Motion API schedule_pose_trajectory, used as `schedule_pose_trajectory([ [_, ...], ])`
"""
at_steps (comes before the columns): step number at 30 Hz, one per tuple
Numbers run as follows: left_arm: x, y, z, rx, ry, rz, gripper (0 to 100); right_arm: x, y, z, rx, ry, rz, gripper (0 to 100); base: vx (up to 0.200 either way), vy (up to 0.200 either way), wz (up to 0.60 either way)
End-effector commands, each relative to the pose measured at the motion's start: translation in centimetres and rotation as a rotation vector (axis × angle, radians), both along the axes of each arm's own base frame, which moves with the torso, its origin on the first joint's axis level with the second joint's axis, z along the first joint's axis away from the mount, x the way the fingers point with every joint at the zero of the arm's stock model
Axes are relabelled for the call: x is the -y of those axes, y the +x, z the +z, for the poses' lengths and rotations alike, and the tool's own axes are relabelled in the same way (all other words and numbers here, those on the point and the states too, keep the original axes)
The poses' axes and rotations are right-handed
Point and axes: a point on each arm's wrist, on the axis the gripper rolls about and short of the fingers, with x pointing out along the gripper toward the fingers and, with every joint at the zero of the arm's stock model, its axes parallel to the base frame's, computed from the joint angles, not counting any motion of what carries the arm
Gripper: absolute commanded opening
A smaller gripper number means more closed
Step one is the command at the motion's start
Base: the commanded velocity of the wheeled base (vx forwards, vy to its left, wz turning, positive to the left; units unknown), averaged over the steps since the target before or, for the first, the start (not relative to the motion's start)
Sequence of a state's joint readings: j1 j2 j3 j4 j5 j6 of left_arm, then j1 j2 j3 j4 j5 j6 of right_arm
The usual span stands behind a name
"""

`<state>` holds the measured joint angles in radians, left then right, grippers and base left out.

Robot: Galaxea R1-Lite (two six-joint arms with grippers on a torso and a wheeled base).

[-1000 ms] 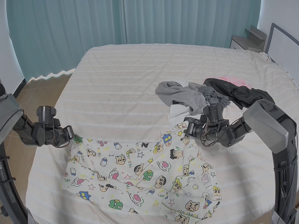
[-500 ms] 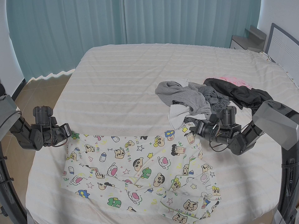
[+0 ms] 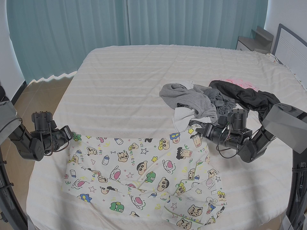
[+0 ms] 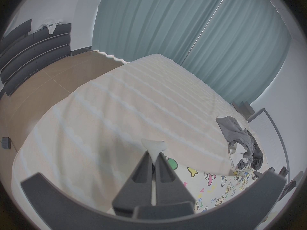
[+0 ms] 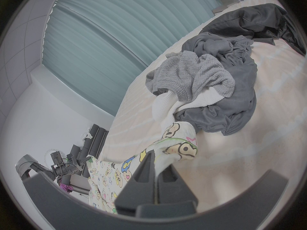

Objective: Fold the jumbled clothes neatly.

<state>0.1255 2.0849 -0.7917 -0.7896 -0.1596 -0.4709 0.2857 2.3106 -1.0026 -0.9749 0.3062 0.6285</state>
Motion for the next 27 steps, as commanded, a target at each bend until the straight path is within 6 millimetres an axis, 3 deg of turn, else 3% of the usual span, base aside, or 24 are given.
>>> schedule_pose_trajectory([
  [1, 0.0, -0.3, 0.4, 0.033, 0.002, -0.004, 0, -0.2, -0.6, 0.5, 0.010, 0.009, 0.007, 0, 0.000, 0.000, 0.00],
  [8, 0.2, -1.5, 0.1, 0.059, 0.053, -0.023, 0, -0.1, -0.8, 1.2, 0.041, 0.026, 0.005, 0, 0.000, 0.000, 0.00],
  [17, 0.5, -1.2, -0.1, 0.131, 0.071, -0.021, 0, 0.0, -1.2, 1.6, 0.052, 0.044, 0.001, 0, 0.000, 0.000, 0.00],
  [20, 0.8, -1.5, 1.4, 0.186, 0.011, -0.012, 0, 0.0, -1.5, 1.5, 0.061, 0.045, 0.003, 0, 0.000, 0.000, 0.00],
  [27, 1.6, -1.1, 2.5, 0.238, -0.031, -0.017, 0, 0.1, -1.8, 1.5, 0.063, 0.048, 0.003, 0, 0.000, 0.000, 0.00],
])
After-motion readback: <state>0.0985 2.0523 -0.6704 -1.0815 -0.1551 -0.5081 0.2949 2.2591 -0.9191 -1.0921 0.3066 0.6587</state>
